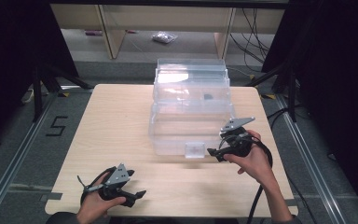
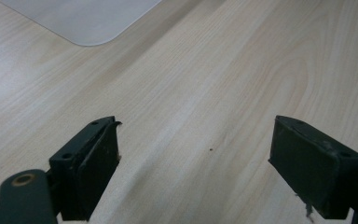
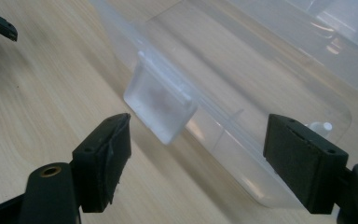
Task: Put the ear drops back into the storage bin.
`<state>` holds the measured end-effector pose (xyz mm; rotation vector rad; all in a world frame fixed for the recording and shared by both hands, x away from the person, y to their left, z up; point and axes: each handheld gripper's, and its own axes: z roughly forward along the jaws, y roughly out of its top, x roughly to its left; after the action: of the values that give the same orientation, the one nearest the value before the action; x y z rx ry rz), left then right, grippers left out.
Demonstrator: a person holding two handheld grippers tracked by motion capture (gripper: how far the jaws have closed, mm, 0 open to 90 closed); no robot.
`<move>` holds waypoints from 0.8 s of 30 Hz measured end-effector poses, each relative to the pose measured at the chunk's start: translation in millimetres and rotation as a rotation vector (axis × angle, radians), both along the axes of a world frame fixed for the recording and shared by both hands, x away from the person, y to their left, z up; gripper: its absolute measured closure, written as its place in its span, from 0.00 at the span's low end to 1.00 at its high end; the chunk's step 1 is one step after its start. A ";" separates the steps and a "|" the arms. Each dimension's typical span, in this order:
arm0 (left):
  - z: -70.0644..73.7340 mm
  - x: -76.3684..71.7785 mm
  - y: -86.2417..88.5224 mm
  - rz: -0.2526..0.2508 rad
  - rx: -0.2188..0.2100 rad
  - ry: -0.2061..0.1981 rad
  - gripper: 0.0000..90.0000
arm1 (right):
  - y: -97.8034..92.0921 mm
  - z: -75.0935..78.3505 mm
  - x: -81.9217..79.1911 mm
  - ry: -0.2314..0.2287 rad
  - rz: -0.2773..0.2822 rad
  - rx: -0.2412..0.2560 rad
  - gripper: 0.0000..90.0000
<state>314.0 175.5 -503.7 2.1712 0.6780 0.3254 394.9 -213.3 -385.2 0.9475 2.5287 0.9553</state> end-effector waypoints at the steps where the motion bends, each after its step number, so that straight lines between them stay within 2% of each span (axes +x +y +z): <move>1: 0.0 0.0 0.0 0.000 0.001 0.000 0.17 | -1.6 -3.1 -3.1 -0.007 -0.008 0.014 0.27; 3: 0.0 0.0 -0.1 0.000 0.000 0.000 0.17 | -3.3 -2.4 -3.8 -0.005 -0.002 0.003 0.27; 4: 0.0 0.1 -0.1 0.000 0.001 -0.001 0.17 | -3.6 -5.7 -6.4 -0.006 -0.006 0.023 0.27; 5: 0.0 0.1 -0.1 0.000 0.001 0.000 0.17 | -4.2 -4.4 -9.1 0.019 -0.017 0.024 0.27; 6: 0.0 0.1 -0.1 0.000 0.001 0.000 0.17 | -4.5 -7.6 -8.4 -0.012 -0.006 0.026 0.27; 9: 0.2 0.7 0.3 -0.008 0.006 -0.008 0.17 | -6.2 -9.4 -10.5 -0.004 0.011 0.029 0.27; 11: 0.3 0.7 0.4 -0.008 0.006 -0.008 0.17 | -6.6 -9.9 -12.0 -0.005 0.001 0.026 0.26; 12: 0.2 0.8 0.4 -0.008 0.005 -0.008 0.17 | -7.8 -12.0 -13.0 -0.007 0.008 0.039 0.26; 13: 0.2 0.7 0.3 -0.007 0.003 -0.006 0.17 | -7.1 -12.0 -17.0 0.019 -0.031 0.048 0.26; 14: 0.2 0.7 0.3 -0.007 0.004 -0.006 0.17 | -8.4 -13.0 -15.3 -0.007 -0.008 0.045 0.26; 15: 0.2 0.8 0.4 -0.007 0.006 -0.008 0.17 | -8.5 -14.6 -15.9 -0.012 -0.013 0.056 0.26; 16: 0.2 0.8 0.4 -0.007 0.006 -0.008 0.17 | -8.6 -13.8 -18.8 0.013 -0.030 0.055 0.26; 18: 0.2 0.8 0.3 -0.007 0.005 -0.007 0.17 | -10.2 -13.9 -18.4 0.012 -0.026 0.047 0.25; 19: 0.1 0.9 0.3 -0.007 0.006 -0.007 0.17 | -8.6 -16.4 -19.8 0.002 -0.037 0.070 0.25; 20: 0.4 1.4 1.0 -0.013 0.020 -0.009 0.17 | -11.2 -17.0 -18.1 -0.027 -0.008 0.051 0.25; 21: 0.4 1.5 1.0 -0.012 0.020 -0.010 0.17 | -11.2 -17.3 -20.7 0.003 -0.037 0.061 0.25; 22: 0.3 1.5 1.0 -0.012 0.020 -0.009 0.17 | -11.0 -19.6 -20.7 -0.010 -0.034 0.068 0.25; 24: 0.2 1.5 0.9 -0.011 0.020 -0.008 0.17 | -12.2 -20.1 -21.8 0.000 -0.024 0.070 0.25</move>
<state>315.5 176.4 -503.5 2.1906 0.6604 0.3361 373.1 -225.5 -405.3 0.9953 2.4937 1.0422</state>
